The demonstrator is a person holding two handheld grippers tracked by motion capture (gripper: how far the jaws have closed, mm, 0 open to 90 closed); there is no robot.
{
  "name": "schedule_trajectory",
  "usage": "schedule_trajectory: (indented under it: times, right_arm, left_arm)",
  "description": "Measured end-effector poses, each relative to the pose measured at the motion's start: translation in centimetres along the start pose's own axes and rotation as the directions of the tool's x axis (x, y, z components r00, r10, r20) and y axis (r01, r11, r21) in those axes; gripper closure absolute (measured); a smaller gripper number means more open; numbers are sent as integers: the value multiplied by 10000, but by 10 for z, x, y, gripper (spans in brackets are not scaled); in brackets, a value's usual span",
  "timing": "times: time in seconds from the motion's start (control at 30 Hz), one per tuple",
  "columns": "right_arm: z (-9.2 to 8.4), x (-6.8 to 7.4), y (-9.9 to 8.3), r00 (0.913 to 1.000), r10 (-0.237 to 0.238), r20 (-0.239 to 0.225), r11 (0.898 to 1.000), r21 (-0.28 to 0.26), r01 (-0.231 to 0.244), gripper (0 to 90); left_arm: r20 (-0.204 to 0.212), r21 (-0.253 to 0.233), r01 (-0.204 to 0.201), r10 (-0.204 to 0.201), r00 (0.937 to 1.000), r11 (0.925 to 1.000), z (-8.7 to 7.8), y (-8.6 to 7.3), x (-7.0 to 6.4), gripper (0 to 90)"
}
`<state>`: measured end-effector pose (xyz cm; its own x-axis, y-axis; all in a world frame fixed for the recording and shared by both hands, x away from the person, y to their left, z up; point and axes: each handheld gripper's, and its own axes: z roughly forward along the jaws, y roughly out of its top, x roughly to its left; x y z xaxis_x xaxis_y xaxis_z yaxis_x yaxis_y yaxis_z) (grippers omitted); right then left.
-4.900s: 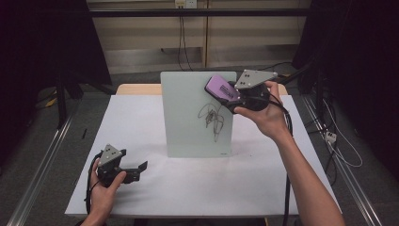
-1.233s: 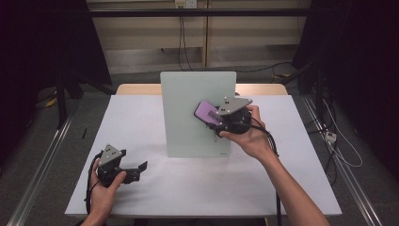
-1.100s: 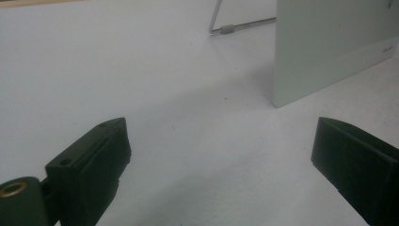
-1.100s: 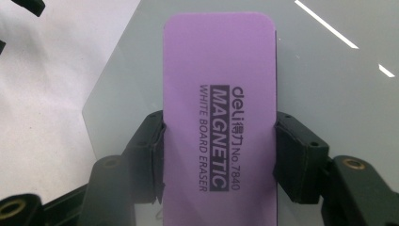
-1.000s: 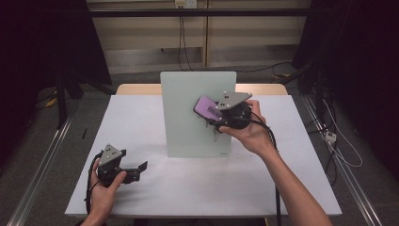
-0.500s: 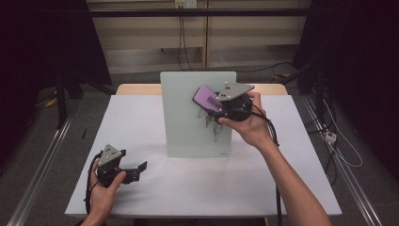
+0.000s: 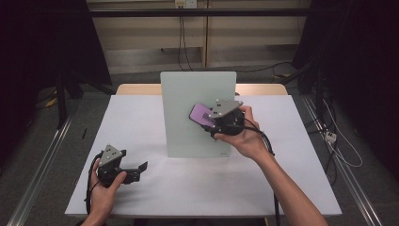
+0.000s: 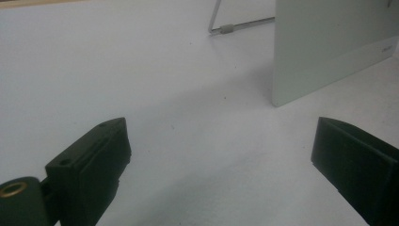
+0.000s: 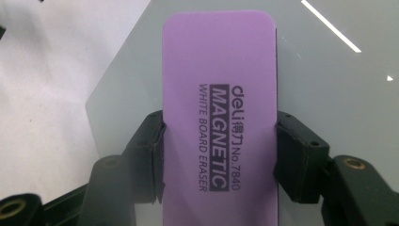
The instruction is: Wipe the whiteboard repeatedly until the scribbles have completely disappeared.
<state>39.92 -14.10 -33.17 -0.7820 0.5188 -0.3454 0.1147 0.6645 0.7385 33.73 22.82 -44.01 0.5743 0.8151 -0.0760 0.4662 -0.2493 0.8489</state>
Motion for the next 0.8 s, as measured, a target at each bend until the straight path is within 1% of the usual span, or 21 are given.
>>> schedule_trajectory:
  times: [0.07, 0.1, 0.23, 0.37, 0.47, 0.5, 0.6, 0.8]
  right_arm:
    - [1, 2, -1, 10000, -27, -42, 10000, 66, 28, 412]
    - [4, 6, -4, 9998, -94, -186, 9997, 224, 98, 412]
    - [8, 11, -9, 9990, -122, -430, 9986, 515, 145, 412]
    - [7, 10, -8, 9985, -130, -535, 9982, 581, 161, 412]
    - [2, 5, -7, 9993, -68, -368, 9990, 442, 85, 412]
    - [0, 2, -7, 9996, 46, -274, 9994, 338, -36, 412]
    - [-9, -8, -6, 9998, 182, 1, 9998, 106, -182, 412]
    - [-24, -24, 0, 9977, 422, 538, 9989, -231, -410, 412]
  left_arm:
    - [-4, -3, -4, 4, 10000, 10000, 0, 0, 0, 50]
    - [10, -14, 1, -1, 10000, 10000, 0, 0, 0, 50]
    - [9, -14, 16, -16, 10000, 10000, 0, 0, 1, 50]
    - [26, -3, 15, -15, 10000, 10000, 0, 0, 1, 50]
    - [-5, 9, 19, -19, 10000, 10000, 0, 0, 1, 50]
    - [-3, 14, 23, -23, 10000, 10000, 0, 0, 2, 50]
    - [-11, 22, 23, -23, 10000, 10000, 0, 0, 1, 50]
    - [20, 40, 14, -15, 10000, 10000, 1, 0, 0, 50]
